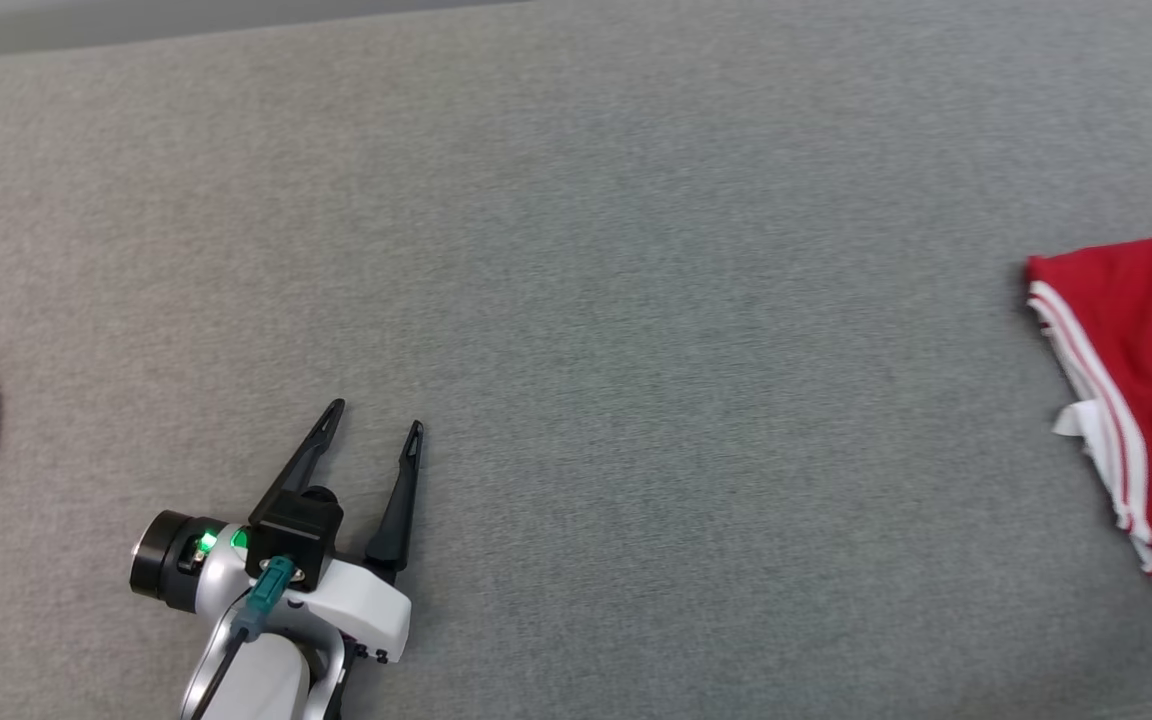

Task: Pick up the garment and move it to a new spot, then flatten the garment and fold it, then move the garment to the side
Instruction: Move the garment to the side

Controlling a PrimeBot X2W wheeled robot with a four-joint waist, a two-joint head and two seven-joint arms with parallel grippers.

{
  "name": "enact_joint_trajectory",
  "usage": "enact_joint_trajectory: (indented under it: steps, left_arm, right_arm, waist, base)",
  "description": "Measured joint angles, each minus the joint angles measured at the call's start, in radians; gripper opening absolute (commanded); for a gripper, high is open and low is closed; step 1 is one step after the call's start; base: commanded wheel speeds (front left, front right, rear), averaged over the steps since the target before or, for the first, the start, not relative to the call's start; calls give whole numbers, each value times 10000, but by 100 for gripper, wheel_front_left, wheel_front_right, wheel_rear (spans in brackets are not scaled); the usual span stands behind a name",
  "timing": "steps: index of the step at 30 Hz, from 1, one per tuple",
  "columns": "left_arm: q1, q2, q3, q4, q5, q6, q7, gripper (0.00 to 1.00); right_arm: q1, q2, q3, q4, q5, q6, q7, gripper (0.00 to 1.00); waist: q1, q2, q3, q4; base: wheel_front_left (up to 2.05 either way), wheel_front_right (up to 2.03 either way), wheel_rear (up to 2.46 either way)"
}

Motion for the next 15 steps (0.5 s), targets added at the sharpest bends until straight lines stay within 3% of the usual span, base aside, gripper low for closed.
enact_joint_trajectory:
  steps: [6, 7, 8, 12, 15]
  left_arm:
    - [-20, 4, -77, -15, -48, 65, 0, 100]
    - [-22, 6, -82, -6, -56, 65, 0, 100]
    - [-22, 10, -84, 4, -67, 75, 0, 100]
    - [-17, 2, -69, 31, -117, 113, 0, 100]
    - [35, -17, -4, 81, -224, 173, 0, 100]
  right_arm:
    - [-3, -270, -1724, 40, -2006, 0, 0, 0]
    - [-4, -297, -2065, 35, -2339, 2, -2, 18]
    - [-7, -345, -2435, 81, -2637, 0, -2, 100]
    - [-140, -270, -3279, -389, -3622, 0, -2, 100]
    - [-285, 138, -2911, -871, -3678, 0, -2, 100]
  waist:
    - [0, 0, 94, 429]
    - [0, 0, 66, 440]
    - [0, 0, 32, 446]
    - [0, 0, -156, 451]
    - [0, 0, -367, 431]
  base:
    - [0, 0, 0]
    - [0, 0, 0]
    - [0, 0, 0]
    - [0, 0, 0]
    - [0, 0, 0]
